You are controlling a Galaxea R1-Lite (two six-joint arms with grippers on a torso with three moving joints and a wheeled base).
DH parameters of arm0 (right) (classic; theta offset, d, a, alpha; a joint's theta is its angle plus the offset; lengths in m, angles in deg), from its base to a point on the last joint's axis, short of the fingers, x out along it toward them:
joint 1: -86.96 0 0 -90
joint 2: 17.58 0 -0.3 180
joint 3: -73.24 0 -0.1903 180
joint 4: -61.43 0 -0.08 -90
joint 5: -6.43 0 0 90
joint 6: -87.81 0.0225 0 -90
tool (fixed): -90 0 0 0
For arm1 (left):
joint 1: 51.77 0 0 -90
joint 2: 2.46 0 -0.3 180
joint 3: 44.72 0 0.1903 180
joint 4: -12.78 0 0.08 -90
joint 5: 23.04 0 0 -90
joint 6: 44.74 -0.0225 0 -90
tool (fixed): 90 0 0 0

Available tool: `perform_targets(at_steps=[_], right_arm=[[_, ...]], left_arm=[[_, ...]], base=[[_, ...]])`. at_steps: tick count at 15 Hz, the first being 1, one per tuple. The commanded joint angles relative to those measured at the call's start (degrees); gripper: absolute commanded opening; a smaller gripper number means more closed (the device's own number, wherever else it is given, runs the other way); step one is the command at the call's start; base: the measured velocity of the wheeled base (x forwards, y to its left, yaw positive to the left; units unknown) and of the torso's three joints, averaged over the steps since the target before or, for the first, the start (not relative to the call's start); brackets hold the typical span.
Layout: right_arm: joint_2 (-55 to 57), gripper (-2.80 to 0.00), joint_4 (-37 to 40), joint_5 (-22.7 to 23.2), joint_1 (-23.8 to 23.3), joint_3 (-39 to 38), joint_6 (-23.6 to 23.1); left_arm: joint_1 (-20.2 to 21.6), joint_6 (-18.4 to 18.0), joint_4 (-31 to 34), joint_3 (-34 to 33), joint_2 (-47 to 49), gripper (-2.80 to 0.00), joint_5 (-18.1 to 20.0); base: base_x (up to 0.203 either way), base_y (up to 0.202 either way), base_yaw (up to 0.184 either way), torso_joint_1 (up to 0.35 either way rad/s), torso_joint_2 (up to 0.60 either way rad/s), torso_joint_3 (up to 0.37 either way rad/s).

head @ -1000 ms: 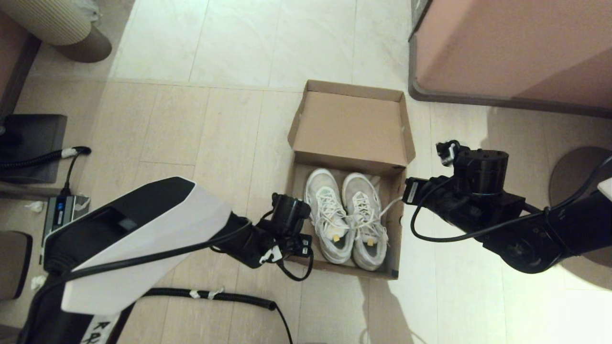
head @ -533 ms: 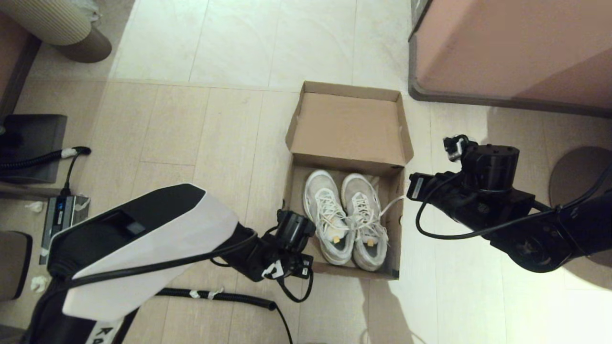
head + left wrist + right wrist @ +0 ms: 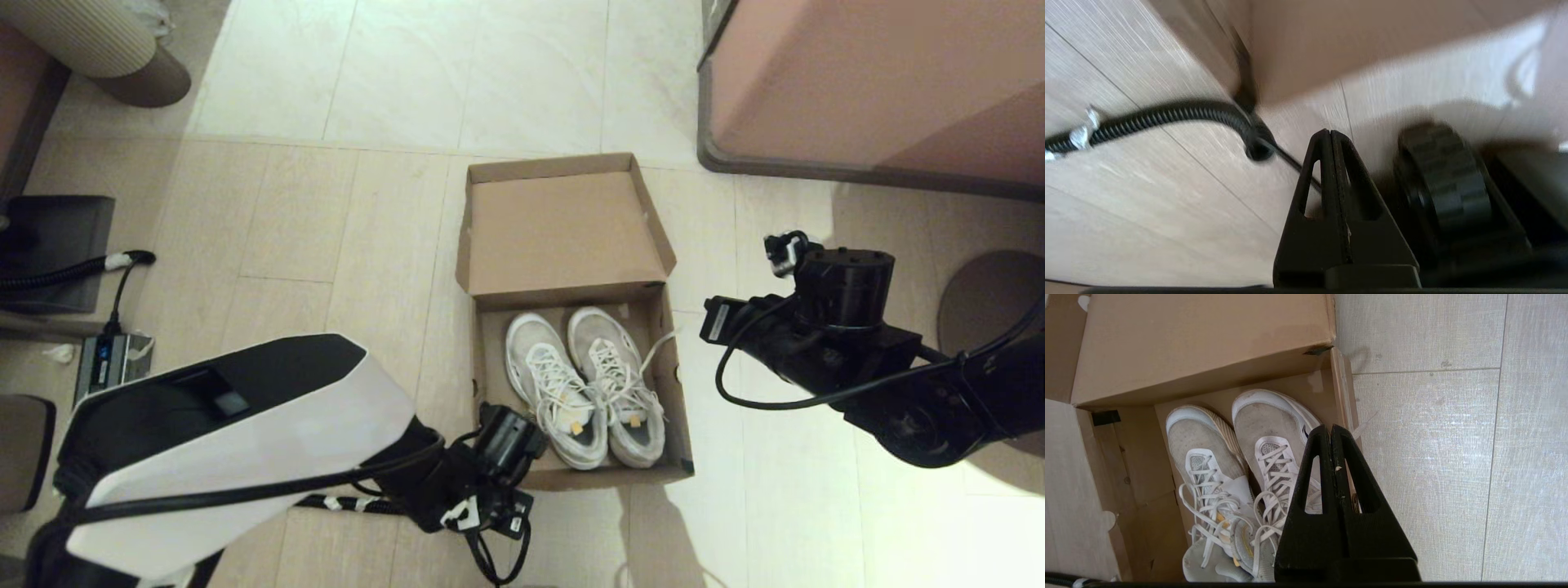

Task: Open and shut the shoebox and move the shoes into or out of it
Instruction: Close the shoe box

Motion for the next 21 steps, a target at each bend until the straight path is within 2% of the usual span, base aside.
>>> perform_targets(at_steps=[1,4,9,11,13,16,18,21], right_arm=[[1.6,-2.80,-0.1,0.0,-0.1,-0.3,0.4],[8.6,-2.80,-0.5,0.3,-0.9,0.9,1.1],[14.4,-2.80,0.1,0.9,-4.2,10.8,0.7],[17.4,-2.80,0.4,3.7,-4.5,13.9,0.5],[21.1,-2.80,0.7,4.3,-5.3,19.2,-0.4],[27.7,-2.80,0.7,6.5,-9.4,27.3,0.3],[27.5,-2.80,0.9,12.3,-13.0,28.2,7.6],[28.0,-2.80,2.5,28.2,-19.7,33.3,17.5]], left_arm=[[-0.6,0.1,-0.6,-1.9,-1.6,-2.80,-0.1],[-0.5,1.6,-1.0,-0.2,-5.0,-2.80,-0.4],[0.4,3.6,-1.0,3.7,-11.8,-2.80,-0.4],[2.4,4.4,-1.0,6.1,-14.7,-2.80,-1.1],[4.8,5.9,-1.2,7.1,-17.4,-2.80,-1.0],[7.8,7.2,-3.0,5.9,-20.2,-2.80,-0.6],[8.7,8.0,-4.8,4.5,-20.8,-2.80,0.1],[10.2,8.0,-6.8,4.5,-20.8,-2.80,0.5]], base=[[0.000,0.000,0.000,0.000,0.00,0.000],[0.000,0.000,0.000,0.000,0.00,0.000],[0.000,0.000,0.000,0.000,0.00,0.000],[0.000,0.000,0.000,0.000,0.00,0.000],[0.000,0.000,0.000,0.000,0.00,0.000],[0.000,0.000,0.000,0.000,0.00,0.000],[0.000,0.000,0.000,0.000,0.00,0.000],[0.000,0.000,0.000,0.000,0.00,0.000]])
